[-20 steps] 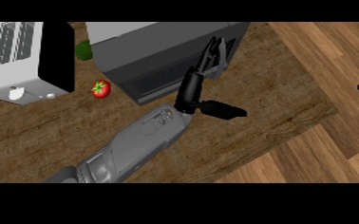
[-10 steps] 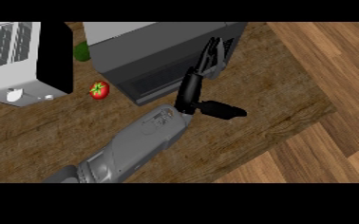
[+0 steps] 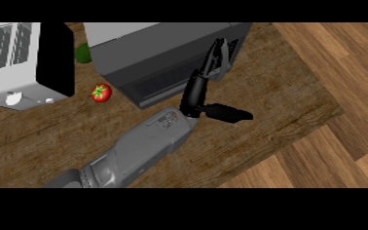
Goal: Pick up the milk, place it into the microwave and close the microwave
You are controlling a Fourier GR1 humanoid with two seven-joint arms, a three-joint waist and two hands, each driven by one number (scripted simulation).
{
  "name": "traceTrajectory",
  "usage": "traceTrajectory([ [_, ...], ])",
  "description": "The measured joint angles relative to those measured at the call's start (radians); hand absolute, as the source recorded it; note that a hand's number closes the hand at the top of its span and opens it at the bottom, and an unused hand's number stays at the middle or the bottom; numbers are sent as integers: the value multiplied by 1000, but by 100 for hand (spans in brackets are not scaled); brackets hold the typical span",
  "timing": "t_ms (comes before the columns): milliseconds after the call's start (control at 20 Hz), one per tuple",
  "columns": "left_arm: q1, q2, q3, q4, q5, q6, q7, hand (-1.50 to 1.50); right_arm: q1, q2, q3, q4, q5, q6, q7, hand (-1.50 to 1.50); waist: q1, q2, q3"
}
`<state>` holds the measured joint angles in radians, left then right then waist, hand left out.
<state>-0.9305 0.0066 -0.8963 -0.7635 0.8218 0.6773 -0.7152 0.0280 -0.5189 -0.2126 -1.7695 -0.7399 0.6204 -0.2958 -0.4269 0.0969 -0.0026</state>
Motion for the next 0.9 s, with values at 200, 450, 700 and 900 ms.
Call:
traceTrajectory([
  [200,2,7,5,-5,27,-1,-7,150,-8,-9,-2,0,-15,0,9,-150,2,-1,0],
  [450,-20,45,-16,23,9,-8,-9,-150,-13,-19,-5,0,-34,-1,21,-150,13,-10,7],
  [700,-55,37,-56,60,-23,25,22,-150,-8,-27,-10,-1,-45,-5,32,-150,32,-22,12],
  [900,-75,22,-75,80,-31,42,49,-150,-4,-37,-21,-5,-51,-12,39,-150,48,-28,12],
])
